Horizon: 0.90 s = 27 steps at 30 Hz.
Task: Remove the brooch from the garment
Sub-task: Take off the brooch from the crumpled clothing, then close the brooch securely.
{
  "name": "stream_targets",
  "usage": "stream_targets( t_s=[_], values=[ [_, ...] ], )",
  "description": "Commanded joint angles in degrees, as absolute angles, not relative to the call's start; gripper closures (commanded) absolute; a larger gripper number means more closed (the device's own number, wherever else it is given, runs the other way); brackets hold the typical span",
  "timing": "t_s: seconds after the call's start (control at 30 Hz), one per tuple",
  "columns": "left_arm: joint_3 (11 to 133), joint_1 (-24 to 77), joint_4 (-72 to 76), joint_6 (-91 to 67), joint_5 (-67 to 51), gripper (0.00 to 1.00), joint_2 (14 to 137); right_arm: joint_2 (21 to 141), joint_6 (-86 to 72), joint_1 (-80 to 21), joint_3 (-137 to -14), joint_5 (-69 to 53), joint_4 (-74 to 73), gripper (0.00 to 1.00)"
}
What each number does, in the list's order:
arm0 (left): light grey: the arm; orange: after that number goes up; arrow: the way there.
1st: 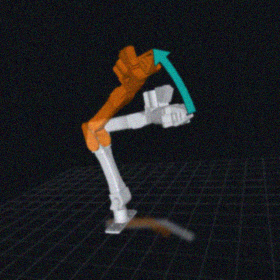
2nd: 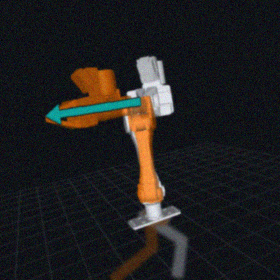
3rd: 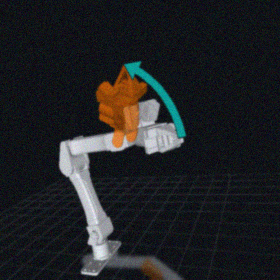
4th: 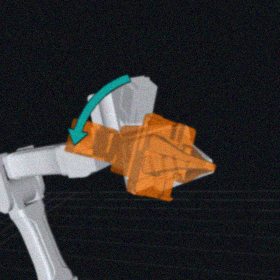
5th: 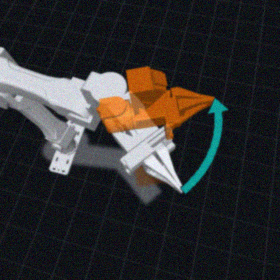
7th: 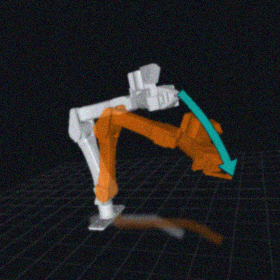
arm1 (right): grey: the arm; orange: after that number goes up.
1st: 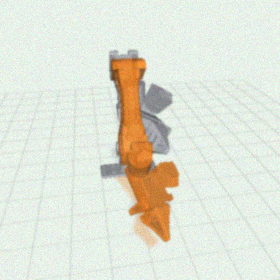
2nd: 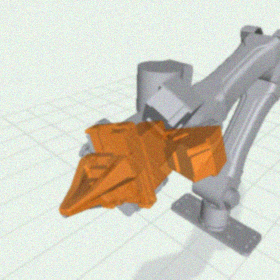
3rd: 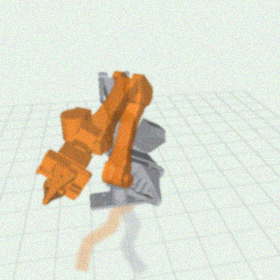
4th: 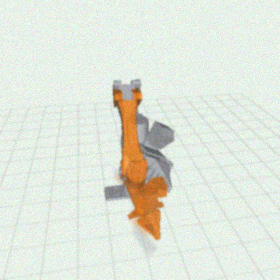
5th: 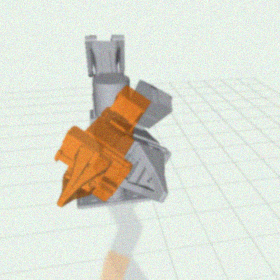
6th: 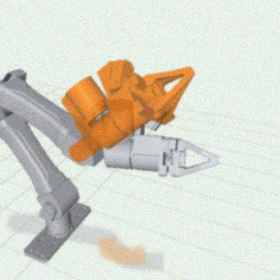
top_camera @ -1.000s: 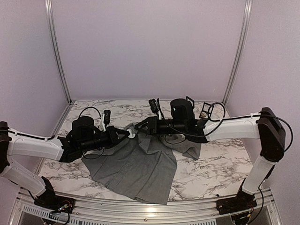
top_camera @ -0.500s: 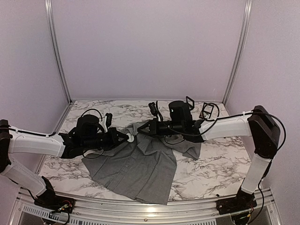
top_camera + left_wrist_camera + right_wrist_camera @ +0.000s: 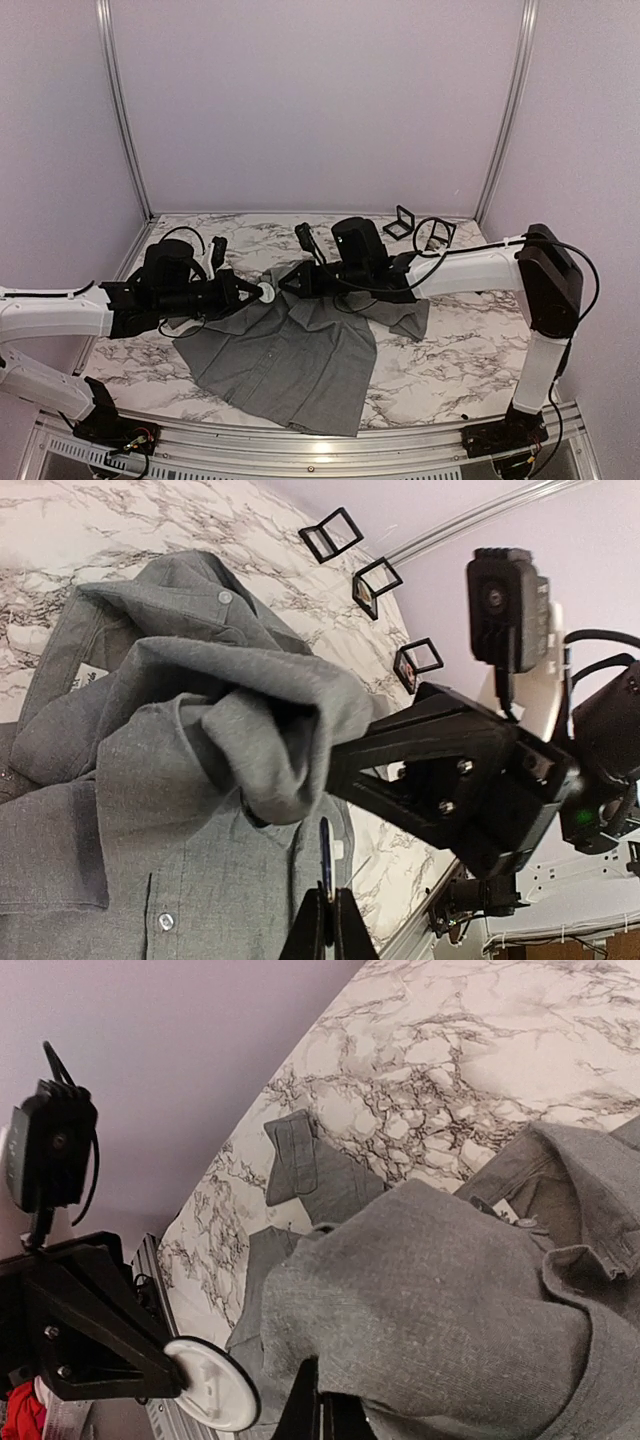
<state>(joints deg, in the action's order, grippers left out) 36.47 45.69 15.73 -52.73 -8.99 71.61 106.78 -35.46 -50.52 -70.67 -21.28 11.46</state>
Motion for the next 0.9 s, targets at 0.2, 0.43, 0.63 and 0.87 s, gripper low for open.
stream_targets(
  t_s=[0.2, 0.43, 0.63, 0.87],
  values=[
    [38.7, 42.93, 8.75, -47.29, -12.91, 1.0, 61.7, 102.3, -36.5, -56.01, -68.46, -7.35, 6.26, 0.78],
    [42.61, 41.99, 20.77, -48.96, -14.06, 1.0, 67.68, 92.89, -34.36, -56.35, -66.03, -1.56, 3.37, 0.52],
    [45.2, 41.33, 28.99, -51.08, -13.83, 1.0, 72.31, 85.94, -30.25, -55.9, -65.26, 4.39, 3.12, 0.38],
    [48.98, 40.63, 34.84, -50.99, -15.55, 1.0, 76.65, 81.34, -35.95, -50.18, -59.25, 4.0, 11.79, 0.25]
  ],
)
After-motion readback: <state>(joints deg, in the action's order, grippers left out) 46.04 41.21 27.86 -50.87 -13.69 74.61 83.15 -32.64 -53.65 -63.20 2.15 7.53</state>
